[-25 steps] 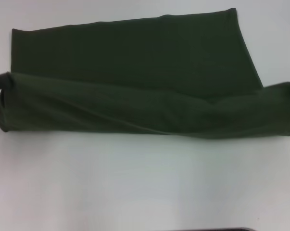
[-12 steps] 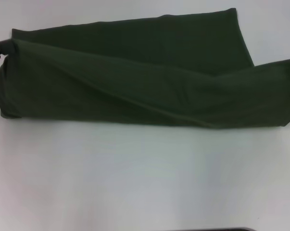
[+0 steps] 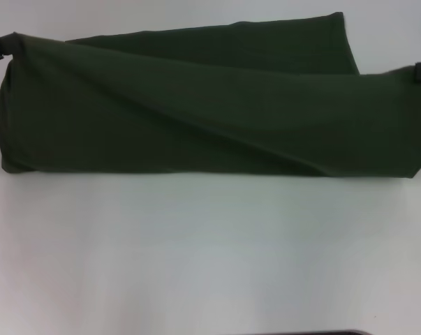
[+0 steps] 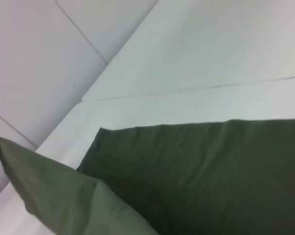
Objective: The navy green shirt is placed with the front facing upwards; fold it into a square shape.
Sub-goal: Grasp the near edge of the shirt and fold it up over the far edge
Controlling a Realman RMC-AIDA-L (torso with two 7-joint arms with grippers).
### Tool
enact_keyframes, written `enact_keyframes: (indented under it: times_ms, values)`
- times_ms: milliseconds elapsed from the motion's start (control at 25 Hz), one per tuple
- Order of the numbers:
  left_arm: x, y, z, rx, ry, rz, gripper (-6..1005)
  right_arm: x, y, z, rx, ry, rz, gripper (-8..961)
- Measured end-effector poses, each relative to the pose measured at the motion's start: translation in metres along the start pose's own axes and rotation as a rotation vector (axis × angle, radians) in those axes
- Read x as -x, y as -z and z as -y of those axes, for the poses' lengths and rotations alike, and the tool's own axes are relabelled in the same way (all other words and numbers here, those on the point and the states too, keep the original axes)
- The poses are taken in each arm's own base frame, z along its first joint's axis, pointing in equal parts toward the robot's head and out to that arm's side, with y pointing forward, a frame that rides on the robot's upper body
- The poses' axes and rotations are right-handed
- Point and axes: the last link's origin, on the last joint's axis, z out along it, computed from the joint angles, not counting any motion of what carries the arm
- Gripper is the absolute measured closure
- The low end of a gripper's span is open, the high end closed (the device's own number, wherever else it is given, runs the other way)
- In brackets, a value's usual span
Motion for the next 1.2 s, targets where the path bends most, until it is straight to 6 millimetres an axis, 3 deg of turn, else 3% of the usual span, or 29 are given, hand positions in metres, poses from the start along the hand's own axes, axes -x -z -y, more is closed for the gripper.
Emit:
enact_keyframes:
  times_ms: [520,1200]
  values:
    - [-0.009,-0.038,0.010,-0.082,-0.001,-0.008,1000,0.033,-0.039,0.001,-0.069,0.049,0.052,932]
    - [-0.027,-0.074,0.030,-0.224,0.011,-0.060,1001,0.053,-0.075,0.019,-0.223,0.063,0.088,932]
